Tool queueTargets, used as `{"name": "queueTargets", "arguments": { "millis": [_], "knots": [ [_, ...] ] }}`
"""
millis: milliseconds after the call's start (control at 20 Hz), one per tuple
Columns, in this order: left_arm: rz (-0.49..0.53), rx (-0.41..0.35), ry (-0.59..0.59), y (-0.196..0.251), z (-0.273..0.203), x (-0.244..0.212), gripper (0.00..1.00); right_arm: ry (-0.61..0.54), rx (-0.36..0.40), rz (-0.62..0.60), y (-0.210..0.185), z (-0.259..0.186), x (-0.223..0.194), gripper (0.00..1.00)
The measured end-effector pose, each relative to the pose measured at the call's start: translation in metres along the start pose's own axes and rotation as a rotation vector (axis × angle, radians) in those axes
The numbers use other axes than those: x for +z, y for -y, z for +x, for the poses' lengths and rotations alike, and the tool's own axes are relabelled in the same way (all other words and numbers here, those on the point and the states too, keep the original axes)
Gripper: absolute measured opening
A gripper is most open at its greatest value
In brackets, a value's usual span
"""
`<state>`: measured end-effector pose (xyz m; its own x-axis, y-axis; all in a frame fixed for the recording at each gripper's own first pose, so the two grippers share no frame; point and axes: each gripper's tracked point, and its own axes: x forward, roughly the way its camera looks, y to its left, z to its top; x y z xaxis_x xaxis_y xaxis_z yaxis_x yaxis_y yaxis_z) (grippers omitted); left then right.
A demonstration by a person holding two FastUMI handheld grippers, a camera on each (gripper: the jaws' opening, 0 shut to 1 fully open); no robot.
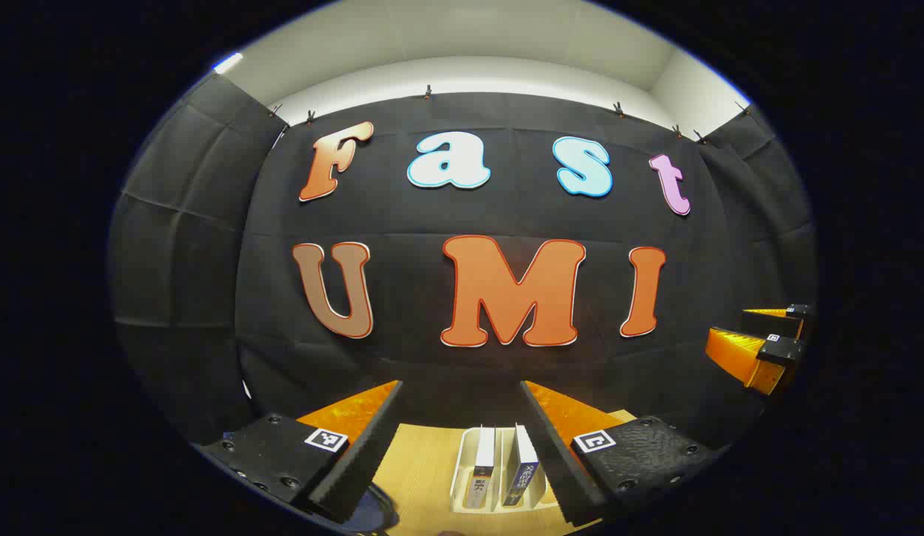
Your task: Open the schoolbag, grab two books from the bookshelf and put them into the schoolbag.
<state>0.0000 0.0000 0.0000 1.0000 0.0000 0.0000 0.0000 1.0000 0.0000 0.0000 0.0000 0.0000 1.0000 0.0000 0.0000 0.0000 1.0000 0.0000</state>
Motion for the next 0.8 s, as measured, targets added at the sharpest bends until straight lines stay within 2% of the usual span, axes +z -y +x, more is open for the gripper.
{"name": "queueTargets", "arguments": {
  "millis": [50, 100, 200, 450, 700, 800],
  "knots": [
    [-0.003, 0.003, 0.003, 0.003, 0.0, -0.006, 0.93, 0.003, 0.022, 0.013, -0.005, 0.001, -0.004, 1.0],
    [-0.006, 0.005, -0.008, 0.005, 0.002, -0.013, 0.93, -0.008, 0.022, 0.012, -0.007, 0.007, -0.011, 0.94],
    [-0.013, -0.015, -0.025, 0.012, 0.004, -0.023, 0.93, -0.048, 0.011, 0.015, -0.01, 0.01, -0.024, 0.94],
    [0.024, -0.076, 0.0, -0.003, 0.025, -0.029, 0.93, -0.049, -0.061, 0.065, -0.034, 0.013, -0.035, 0.94],
    [-0.023, -0.163, -0.007, -0.015, 0.039, -0.036, 0.93, -0.104, -0.109, 0.086, -0.06, 0.016, -0.051, 0.94],
    [-0.017, -0.173, -0.011, -0.021, 0.046, -0.038, 0.94, -0.11, -0.119, 0.077, -0.067, 0.017, -0.052, 0.94]
  ]
}}
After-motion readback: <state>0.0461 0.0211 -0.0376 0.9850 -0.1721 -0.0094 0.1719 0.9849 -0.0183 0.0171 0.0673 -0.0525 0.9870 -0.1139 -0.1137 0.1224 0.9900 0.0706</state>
